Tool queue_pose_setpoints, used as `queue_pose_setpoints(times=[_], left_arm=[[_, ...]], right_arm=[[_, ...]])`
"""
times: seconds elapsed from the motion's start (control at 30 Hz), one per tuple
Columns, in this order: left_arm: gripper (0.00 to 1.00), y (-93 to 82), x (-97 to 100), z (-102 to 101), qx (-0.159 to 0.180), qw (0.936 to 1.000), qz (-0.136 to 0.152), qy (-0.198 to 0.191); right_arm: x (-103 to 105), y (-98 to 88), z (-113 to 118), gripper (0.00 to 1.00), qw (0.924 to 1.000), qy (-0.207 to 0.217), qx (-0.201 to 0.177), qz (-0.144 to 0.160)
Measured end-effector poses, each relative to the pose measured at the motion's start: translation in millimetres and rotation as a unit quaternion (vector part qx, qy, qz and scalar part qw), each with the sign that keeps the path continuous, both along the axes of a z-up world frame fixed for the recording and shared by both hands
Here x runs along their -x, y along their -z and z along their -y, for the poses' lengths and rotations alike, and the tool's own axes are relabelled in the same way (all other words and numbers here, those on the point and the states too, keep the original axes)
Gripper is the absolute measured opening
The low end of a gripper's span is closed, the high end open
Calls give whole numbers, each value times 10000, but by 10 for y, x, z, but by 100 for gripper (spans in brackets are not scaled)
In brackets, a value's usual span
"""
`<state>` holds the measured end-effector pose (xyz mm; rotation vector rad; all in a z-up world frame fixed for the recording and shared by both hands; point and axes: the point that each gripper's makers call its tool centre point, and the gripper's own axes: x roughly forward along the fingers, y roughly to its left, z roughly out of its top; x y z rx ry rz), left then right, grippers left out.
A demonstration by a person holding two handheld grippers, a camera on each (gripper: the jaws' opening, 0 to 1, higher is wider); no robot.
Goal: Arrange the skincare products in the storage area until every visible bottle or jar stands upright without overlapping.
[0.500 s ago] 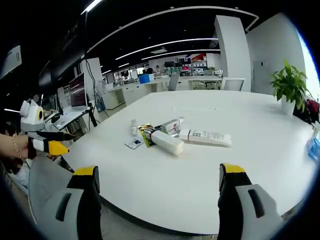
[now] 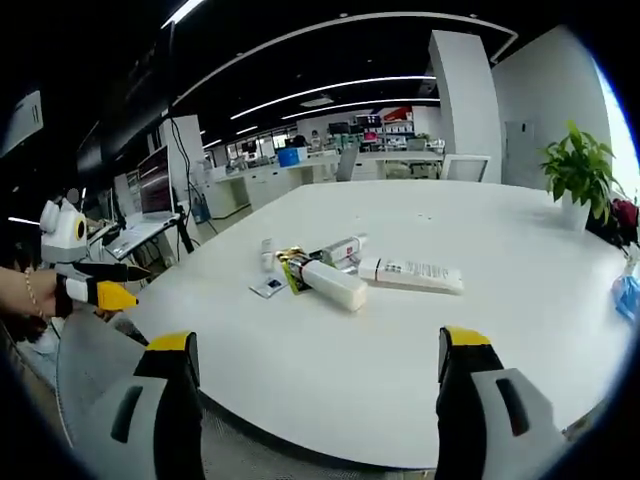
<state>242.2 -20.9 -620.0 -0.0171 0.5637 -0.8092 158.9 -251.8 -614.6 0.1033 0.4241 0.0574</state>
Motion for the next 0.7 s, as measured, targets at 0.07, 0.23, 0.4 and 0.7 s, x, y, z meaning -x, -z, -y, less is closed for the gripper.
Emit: queue_pose_setpoints(times=[0.07, 0.23, 0.4, 0.7], left_arm=[[97, 0, -2, -1, 2, 10000, 2, -6], [97, -2, -3, 0, 2, 10000, 5, -8], [97, 3, -5, -2, -11, 10000, 2, -12], [97, 7, -12, -10, -48, 10000, 20, -26]], right_arm=[[0, -1, 1, 99, 10000, 3, 2, 4], [1, 1, 2, 99, 10000, 3, 0, -6], [4, 3, 2, 99, 10000, 1, -8, -9], [-4, 1, -27, 100, 10000, -70, 31, -16]])
